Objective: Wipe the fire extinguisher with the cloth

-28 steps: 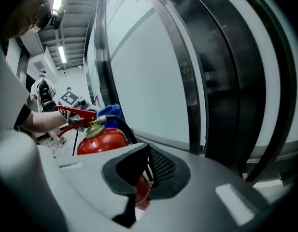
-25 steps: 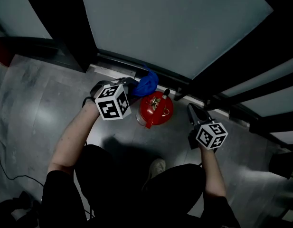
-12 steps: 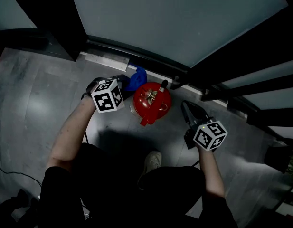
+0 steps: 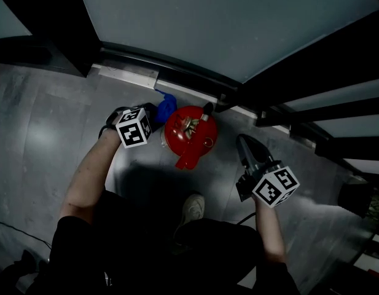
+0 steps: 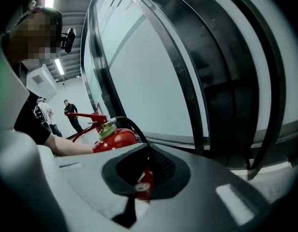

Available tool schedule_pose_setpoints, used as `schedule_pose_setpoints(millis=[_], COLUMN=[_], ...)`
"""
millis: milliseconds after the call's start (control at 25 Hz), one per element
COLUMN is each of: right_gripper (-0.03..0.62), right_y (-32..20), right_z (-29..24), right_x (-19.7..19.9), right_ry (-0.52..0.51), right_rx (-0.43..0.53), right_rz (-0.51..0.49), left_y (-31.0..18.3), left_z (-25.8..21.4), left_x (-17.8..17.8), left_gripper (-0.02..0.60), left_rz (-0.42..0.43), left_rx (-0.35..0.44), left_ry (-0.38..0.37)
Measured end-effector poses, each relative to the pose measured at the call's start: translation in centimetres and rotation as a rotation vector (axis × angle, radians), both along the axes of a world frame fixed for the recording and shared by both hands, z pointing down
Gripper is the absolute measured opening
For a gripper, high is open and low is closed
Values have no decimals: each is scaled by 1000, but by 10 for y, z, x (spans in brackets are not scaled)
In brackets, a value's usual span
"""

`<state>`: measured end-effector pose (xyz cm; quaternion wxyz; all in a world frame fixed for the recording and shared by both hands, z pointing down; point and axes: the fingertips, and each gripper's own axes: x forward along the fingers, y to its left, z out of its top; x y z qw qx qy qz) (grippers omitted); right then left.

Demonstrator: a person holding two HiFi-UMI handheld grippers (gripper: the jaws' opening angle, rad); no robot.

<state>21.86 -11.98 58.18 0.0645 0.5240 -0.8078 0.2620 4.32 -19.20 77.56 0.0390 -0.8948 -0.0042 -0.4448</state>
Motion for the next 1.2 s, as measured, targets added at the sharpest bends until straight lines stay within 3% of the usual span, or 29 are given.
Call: schedule_pose_setpoints(millis=[400, 960, 1080, 1200], right_gripper=[3, 3, 3, 3], right_y=[16, 27, 19, 3], right_z=[13, 35, 34, 21], right_x=[-4, -2, -9, -6], right_ry=[22, 52, 48, 72], right_rx=[-39, -96, -84, -40], right_rz=[-33, -67, -82, -64], left_y=[-2, 22, 23, 18], left_z=[54, 138, 136, 102], left_x=[3, -16, -26, -44], left_gripper=[66, 66, 66, 66], left_rz=[-65, -149, -199, -260], left_rx=[-53, -138, -140, -107], left_ry=[-23, -148, -160, -131])
